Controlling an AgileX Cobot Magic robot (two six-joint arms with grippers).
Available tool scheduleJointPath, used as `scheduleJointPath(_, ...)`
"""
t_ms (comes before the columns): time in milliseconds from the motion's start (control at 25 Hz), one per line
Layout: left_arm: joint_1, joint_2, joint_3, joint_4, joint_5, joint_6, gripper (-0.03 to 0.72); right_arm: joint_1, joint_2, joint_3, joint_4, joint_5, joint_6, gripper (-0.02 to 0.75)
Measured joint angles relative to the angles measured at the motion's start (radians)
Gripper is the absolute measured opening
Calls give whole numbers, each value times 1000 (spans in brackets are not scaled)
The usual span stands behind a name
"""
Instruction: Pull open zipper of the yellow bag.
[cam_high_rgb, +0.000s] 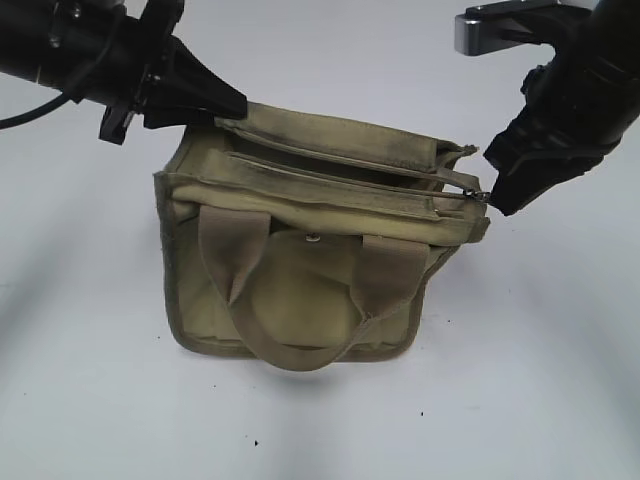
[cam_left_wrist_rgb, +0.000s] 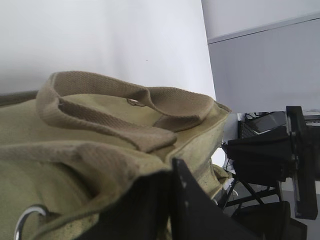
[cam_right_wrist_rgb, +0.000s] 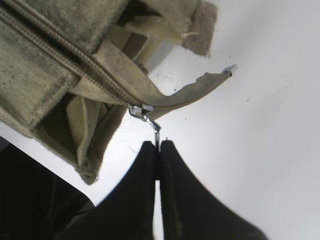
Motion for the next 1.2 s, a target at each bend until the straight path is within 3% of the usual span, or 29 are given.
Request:
scheduleJointPath(80, 0, 0, 0, 0, 0, 0, 29, -1, 0, 0, 21, 5, 17, 9)
scheduleJointPath(160, 0, 0, 0, 0, -1, 0, 50, -1, -4, 0, 51, 14, 29, 83)
scheduleJointPath(360, 0, -46, 0, 42, -22, 0, 237, -1, -58, 0, 73, 37, 83, 480)
scheduleJointPath(440, 0, -86, -3, 102, -23, 0, 314, -1, -82, 1, 70, 56, 116, 580)
scheduleJointPath(640, 0, -233, -7, 327, -26, -17, 377, -1, -151, 92, 37, 73, 193, 618)
scheduleJointPath(880, 0, -451, 11, 701, 56, -194, 382, -1, -307, 330, 24, 49, 230, 615)
scheduleJointPath(1080, 0, -662, 186, 915, 101, -318, 381, -1, -481, 540, 17, 9, 241, 603)
scheduleJointPath(1200, 0, -804, 344, 981, 121, -354, 381, -1, -615, 653, -4, 8, 244, 594)
